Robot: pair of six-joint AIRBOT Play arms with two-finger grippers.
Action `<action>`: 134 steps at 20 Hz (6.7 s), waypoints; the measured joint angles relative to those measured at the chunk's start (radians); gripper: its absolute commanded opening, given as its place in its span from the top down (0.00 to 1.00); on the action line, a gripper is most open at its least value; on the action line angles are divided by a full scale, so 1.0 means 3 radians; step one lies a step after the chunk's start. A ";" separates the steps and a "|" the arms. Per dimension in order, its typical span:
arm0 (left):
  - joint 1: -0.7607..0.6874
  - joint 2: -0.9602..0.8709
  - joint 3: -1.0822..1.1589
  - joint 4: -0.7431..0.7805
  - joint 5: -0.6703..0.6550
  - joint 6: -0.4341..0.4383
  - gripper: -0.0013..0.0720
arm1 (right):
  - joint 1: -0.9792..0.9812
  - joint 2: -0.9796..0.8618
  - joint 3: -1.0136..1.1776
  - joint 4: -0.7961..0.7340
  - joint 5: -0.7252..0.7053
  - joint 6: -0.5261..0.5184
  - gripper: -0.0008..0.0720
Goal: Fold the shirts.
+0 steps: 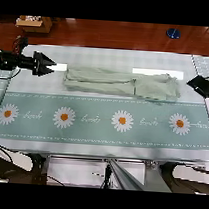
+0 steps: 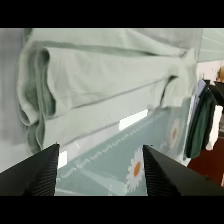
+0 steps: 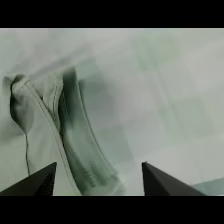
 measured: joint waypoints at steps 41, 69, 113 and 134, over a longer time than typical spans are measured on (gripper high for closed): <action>-0.2433 -0.0239 0.0009 -0.1109 0.0576 0.0201 0.74 | 0.0636 0.1272 0.0248 0.0376 0.1507 0.0292 0.95; -0.3232 -0.0528 0.0005 -0.1712 0.1692 0.0375 0.95 | 0.0809 0.1855 0.0248 -0.0017 0.2035 0.0615 0.95; -0.0526 0.2449 -0.0348 0.0702 0.0109 0.0080 0.95 | 0.1391 0.1193 -0.0917 -0.1083 0.1095 0.1198 0.20; -0.0526 0.2452 -0.0348 0.0701 0.0090 0.0080 0.95 | 0.1536 0.1562 -0.1291 0.1441 -0.0242 0.0548 0.95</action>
